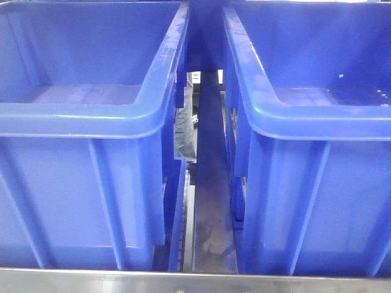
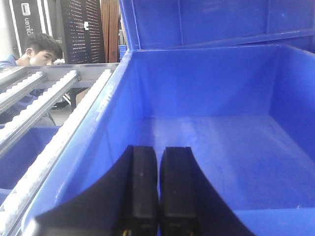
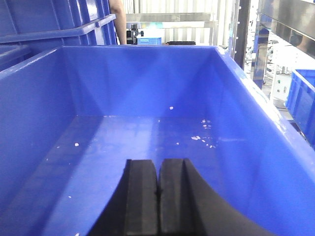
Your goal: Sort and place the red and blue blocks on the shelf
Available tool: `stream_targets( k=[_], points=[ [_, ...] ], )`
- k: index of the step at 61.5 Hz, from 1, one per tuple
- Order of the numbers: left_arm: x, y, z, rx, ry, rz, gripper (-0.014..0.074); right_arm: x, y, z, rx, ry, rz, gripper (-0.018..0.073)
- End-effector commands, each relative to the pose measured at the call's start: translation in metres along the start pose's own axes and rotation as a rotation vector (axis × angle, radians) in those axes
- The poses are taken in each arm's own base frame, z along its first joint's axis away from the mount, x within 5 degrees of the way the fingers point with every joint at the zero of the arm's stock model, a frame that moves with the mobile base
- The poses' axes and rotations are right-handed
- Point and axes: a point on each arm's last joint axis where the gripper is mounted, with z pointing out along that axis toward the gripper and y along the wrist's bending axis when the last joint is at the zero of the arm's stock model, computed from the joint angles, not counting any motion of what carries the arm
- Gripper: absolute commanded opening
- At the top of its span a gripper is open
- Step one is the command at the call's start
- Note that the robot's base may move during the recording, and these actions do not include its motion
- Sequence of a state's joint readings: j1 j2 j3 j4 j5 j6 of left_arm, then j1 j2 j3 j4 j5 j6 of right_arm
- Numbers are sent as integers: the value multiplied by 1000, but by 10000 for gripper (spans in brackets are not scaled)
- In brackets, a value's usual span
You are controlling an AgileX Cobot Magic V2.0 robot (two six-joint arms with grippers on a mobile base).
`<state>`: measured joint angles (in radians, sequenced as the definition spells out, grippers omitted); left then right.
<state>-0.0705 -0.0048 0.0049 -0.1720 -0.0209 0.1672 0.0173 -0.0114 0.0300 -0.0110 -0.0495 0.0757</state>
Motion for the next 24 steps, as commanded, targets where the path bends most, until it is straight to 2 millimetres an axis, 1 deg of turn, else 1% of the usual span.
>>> stream_targets(
  k=[1, 24],
  points=[
    [0, 1, -1, -8, -78, -14, 124, -18, 1, -3, -6, -137, 0, 56],
    [0, 1, -1, -8, -78, -14, 124, -18, 1, -3, -6, -137, 0, 56]
  ],
)
